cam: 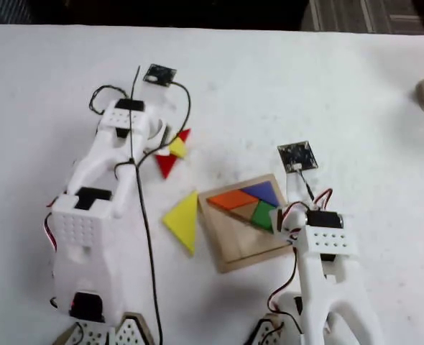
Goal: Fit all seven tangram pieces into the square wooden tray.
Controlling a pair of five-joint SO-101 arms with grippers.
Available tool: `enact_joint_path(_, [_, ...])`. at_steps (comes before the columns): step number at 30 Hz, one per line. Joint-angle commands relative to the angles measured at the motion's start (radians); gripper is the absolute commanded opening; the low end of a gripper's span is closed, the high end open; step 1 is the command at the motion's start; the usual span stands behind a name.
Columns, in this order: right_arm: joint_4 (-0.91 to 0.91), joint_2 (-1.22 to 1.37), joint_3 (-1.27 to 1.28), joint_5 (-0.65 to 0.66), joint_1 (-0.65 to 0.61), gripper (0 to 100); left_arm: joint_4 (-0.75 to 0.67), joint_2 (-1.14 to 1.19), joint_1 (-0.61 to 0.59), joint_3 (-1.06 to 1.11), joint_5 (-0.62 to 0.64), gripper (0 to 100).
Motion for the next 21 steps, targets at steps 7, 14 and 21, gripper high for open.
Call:
enact_joint_path(7, [-0.016,-0.033,-0.005,0.009,-0.002,1.7,-0.002,0.001,0.048,-0.04,-0.127,13])
enact_joint_path(14, [-0.016,-0.033,-0.005,0.009,-0.002,1.7,0.0,0.001,0.048,-0.038,-0.126,14])
enact_joint_path(21, [-0.016,-0.033,-0.005,0.009,-0.002,1.7,-0.005,-0.01,0.035,-0.043,-0.123,14])
